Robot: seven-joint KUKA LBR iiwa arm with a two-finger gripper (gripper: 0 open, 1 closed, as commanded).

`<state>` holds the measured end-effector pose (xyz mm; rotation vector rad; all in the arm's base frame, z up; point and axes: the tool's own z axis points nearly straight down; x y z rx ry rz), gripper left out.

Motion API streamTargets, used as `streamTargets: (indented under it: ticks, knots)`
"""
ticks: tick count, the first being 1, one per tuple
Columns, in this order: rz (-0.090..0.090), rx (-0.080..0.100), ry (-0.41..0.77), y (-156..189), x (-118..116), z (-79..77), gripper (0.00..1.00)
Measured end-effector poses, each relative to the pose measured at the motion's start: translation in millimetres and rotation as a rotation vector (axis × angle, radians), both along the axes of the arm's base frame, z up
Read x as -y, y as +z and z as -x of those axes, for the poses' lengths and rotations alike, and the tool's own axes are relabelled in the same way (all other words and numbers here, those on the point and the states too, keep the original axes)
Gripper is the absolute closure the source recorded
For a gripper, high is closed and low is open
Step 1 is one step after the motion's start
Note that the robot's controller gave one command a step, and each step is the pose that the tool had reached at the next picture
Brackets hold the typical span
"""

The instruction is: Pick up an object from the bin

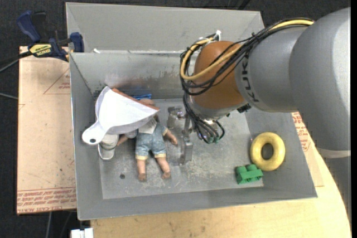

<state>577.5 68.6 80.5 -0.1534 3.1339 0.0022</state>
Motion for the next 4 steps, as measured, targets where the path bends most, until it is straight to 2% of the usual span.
streamTargets:
  ticks: [1, 2, 3, 4]
  knots:
    - [-0.002, -0.003, 0.004, -16, -32, 1.3, 0.00]
    - [-0.003, 0.001, -0.013, -12, -26, -8.8, 0.00]
    - [0.001, 0.000, -0.022, -11, -44, -0.4, 0.00]
    - [-0.002, 0.009, 0.185, -10, -89, -4.1, 1.00]
